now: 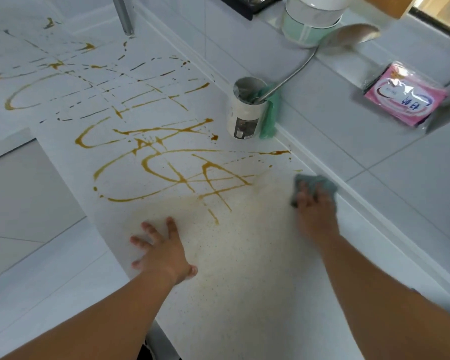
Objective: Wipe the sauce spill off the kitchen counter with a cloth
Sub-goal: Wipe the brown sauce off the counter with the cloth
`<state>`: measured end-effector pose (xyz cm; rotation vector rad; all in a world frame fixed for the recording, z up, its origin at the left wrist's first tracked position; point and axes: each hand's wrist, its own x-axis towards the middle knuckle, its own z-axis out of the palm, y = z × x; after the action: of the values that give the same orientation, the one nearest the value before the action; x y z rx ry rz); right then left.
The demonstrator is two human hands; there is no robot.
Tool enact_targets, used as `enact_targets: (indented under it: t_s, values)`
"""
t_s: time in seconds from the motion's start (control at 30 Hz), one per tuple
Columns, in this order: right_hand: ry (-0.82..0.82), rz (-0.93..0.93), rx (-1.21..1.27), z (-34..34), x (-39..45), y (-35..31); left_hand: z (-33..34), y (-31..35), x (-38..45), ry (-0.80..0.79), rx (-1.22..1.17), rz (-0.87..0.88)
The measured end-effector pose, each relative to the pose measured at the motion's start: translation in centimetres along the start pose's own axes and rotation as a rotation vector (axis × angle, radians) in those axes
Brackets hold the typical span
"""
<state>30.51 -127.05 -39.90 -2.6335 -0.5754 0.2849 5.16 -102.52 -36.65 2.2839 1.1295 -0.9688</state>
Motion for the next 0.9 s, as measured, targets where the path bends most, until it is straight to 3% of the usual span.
enact_targets:
  t_s: [0.03,0.07,0.1,0.17,0.2,0.3,0.37,0.43,0.47,0.5,0.57,0.63,0.7,0.8,0.83,0.9]
  values:
    - [-0.152,0.193,0.015,-0.4,1.1,-0.4,0.1,0.0,0.0,0.000,-0.003,-0.002]
    - [-0.158,0.314,-0.082,0.2,0.8,-0.9,0.1,-0.1,0.0,0.000,-0.005,-0.006]
    - [-0.147,0.283,-0.215,0.9,-0.7,-2.2,0.0,0.0,0.0,-0.002,-0.007,-0.008]
    - [-0.161,0.019,-0.361,3.7,-5.7,-6.3,0.0,0.0,0.0,-0.003,-0.006,-0.014]
    - [-0.156,-0.136,-0.303,5.0,-8.7,-8.4,0.0,0.0,-0.1,0.000,-0.008,-0.017]
    - [-0.376,-0.500,-0.154,5.2,-10.4,-8.6,-0.1,0.1,-0.1,0.001,-0.007,-0.023]
    - [-0.339,-0.387,-0.043,2.7,-5.7,-5.8,0.0,0.2,0.0,0.003,0.001,-0.020]
    - [-0.138,-0.001,0.076,-0.1,-0.4,-2.2,0.0,0.3,0.2,-0.008,0.010,-0.020]
    - [-0.096,0.156,0.082,-1.0,2.0,-1.0,0.1,0.3,0.3,-0.014,0.007,-0.022]
    - [-0.164,0.248,0.008,-1.0,3.4,-0.6,0.1,0.2,0.3,-0.019,0.006,-0.029]
    - [-0.182,0.215,-0.224,0.4,2.8,-1.5,0.1,0.2,0.3,-0.026,0.016,-0.031]
    - [-0.161,0.106,-0.240,3.1,-1.0,-4.9,0.2,0.1,0.3,-0.024,0.008,-0.031]
    - [-0.132,-0.124,-0.214,5.9,-6.3,-8.1,0.1,0.0,0.1,-0.011,0.016,-0.021]
    - [-0.285,-0.407,-0.258,5.9,-7.0,-7.6,0.1,-0.1,-0.2,-0.020,0.002,-0.013]
    - [-0.293,-0.351,-0.229,4.7,-4.6,-6.3,0.1,0.0,-0.2,-0.026,0.004,-0.013]
    - [-0.196,-0.011,-0.028,2.0,0.7,-3.9,0.0,0.1,-0.1,-0.031,0.005,-0.024]
